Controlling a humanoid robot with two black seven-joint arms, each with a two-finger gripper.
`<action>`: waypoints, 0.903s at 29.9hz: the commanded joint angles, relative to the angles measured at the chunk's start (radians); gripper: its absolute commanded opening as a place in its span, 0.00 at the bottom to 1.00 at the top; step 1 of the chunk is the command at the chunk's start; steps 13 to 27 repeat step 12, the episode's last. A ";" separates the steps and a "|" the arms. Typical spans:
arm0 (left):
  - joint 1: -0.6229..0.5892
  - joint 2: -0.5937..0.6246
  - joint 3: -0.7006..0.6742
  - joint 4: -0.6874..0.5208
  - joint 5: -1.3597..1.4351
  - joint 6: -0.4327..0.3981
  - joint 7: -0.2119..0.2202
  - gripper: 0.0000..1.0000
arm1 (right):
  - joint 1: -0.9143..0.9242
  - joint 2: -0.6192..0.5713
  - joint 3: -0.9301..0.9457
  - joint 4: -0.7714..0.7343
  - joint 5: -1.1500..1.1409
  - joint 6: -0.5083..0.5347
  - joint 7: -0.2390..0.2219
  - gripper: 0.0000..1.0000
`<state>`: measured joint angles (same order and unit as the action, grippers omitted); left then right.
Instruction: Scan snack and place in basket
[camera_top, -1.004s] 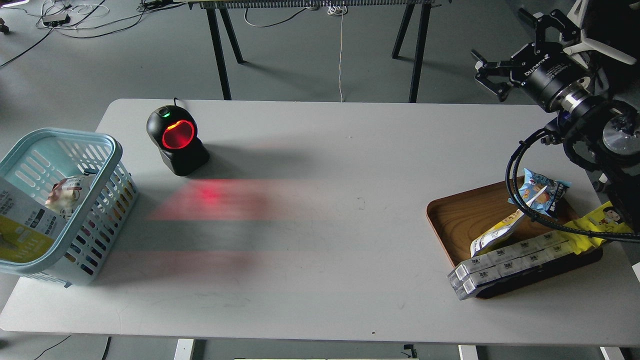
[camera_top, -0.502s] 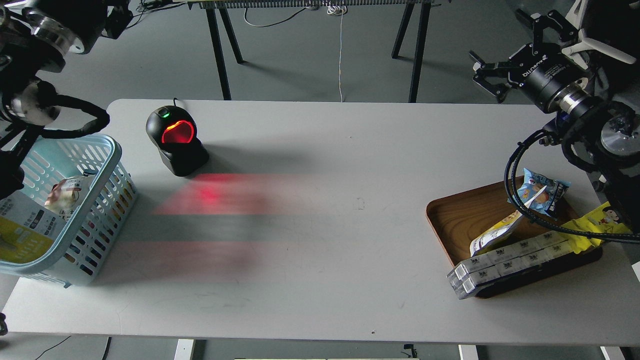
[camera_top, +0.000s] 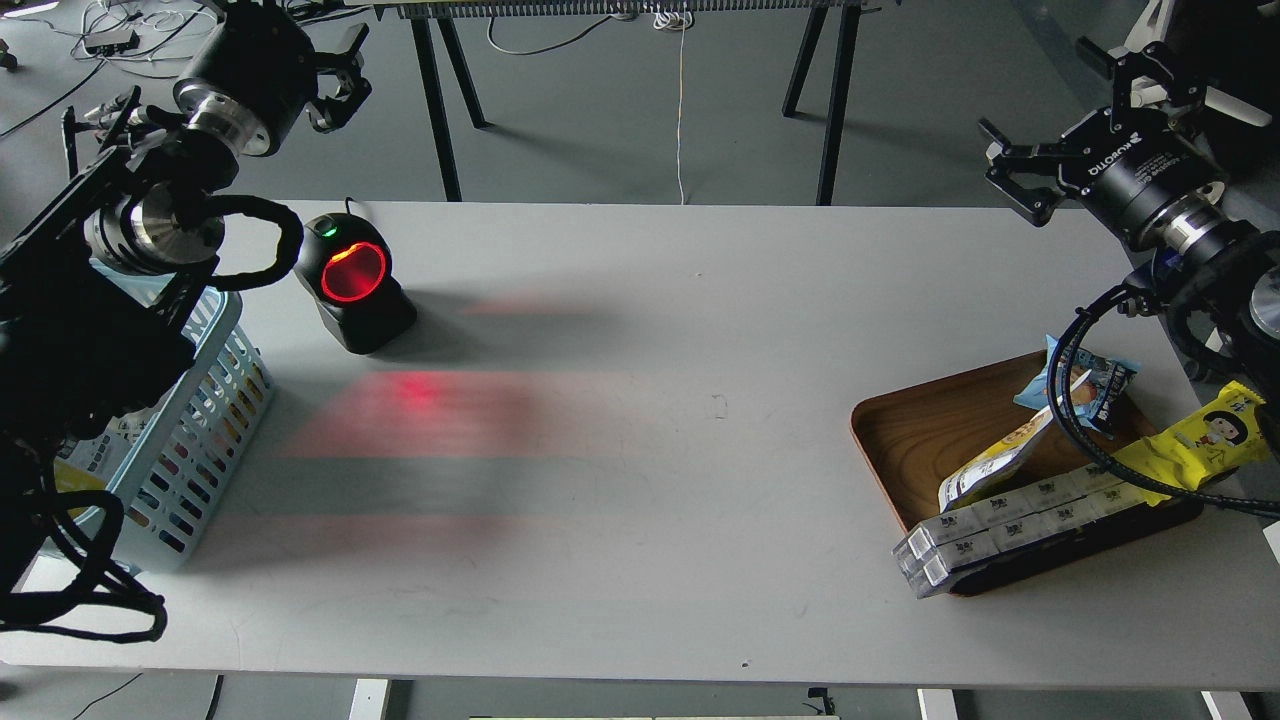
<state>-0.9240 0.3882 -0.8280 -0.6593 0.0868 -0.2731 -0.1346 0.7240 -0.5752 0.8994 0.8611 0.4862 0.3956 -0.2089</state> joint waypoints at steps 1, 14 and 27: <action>0.020 0.001 -0.022 -0.011 -0.002 -0.006 0.004 1.00 | -0.012 -0.005 0.001 0.001 0.000 0.000 0.000 0.99; 0.031 0.008 -0.020 -0.013 -0.001 -0.011 0.007 1.00 | -0.015 -0.005 0.004 0.001 -0.001 0.002 0.005 0.99; 0.031 0.008 -0.020 -0.013 -0.001 -0.011 0.007 1.00 | -0.015 -0.005 0.004 0.001 -0.001 0.002 0.005 0.99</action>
